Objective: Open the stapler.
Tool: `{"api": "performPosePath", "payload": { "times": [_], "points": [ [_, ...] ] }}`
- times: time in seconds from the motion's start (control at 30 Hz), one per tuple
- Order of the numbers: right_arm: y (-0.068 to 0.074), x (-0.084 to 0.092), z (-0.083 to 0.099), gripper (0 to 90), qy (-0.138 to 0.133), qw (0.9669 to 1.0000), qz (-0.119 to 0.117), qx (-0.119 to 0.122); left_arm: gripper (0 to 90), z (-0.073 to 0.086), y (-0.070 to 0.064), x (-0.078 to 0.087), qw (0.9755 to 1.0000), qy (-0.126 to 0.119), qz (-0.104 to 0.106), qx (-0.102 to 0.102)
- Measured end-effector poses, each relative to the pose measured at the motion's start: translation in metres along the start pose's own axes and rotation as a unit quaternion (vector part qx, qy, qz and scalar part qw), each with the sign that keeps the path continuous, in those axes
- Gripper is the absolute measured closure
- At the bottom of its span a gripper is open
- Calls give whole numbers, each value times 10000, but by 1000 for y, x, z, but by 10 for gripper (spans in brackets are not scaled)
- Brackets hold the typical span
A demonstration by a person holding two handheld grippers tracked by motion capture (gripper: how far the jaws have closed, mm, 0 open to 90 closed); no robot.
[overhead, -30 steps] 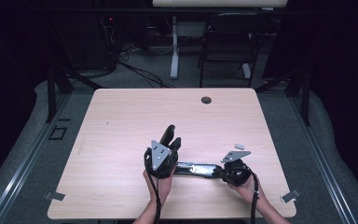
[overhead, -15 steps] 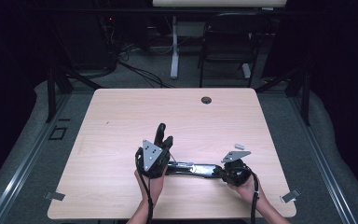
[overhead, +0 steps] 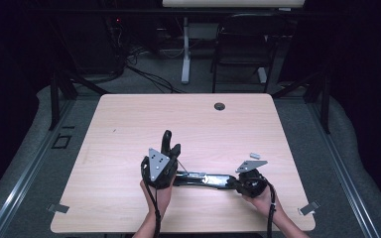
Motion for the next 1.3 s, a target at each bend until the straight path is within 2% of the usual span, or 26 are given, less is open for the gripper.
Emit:
{"api": "performPosePath", "payload": {
  "times": [0.5, 0.6, 1.1, 1.17, 1.2, 1.3],
  "points": [
    [0, 0, 0, 900, 25, 10000, 2, 18, 900, 3, 9, 5, 10000, 27, -39, 41],
    [0, 0, 0, 900, 16, 10000, 4, -13, 900, 5, 9, 6, 10000, -43, -37, 64],
    [0, 0, 0, 900, 33, 10000, -30, -41, 900, 11, 15, 11, 10000, -27, -82, 35],
    [0, 0, 0, 900, 37, 10000, -40, -44, 900, 11, 16, 11, 9999, -12, -104, 59],
    [0, 0, 0, 900, 36, 10000, -39, -41, 900, 12, 17, 12, 9998, 6, -183, 91],
    [0, 0, 0, 900, 34, 10000, -44, -42, 900, 18, 30, 15, 9989, 48, -281, 365]
  ]
}}
Point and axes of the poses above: each handheld gripper's, and its own axes: x roughly backward along the jaws, z roughly out of its underside, y roughly to its left, the point moved 2 cm from there along -x, roughly forward along the jaws, and after that the axes turned 15 degrees about -x, right-handed, at the moved point
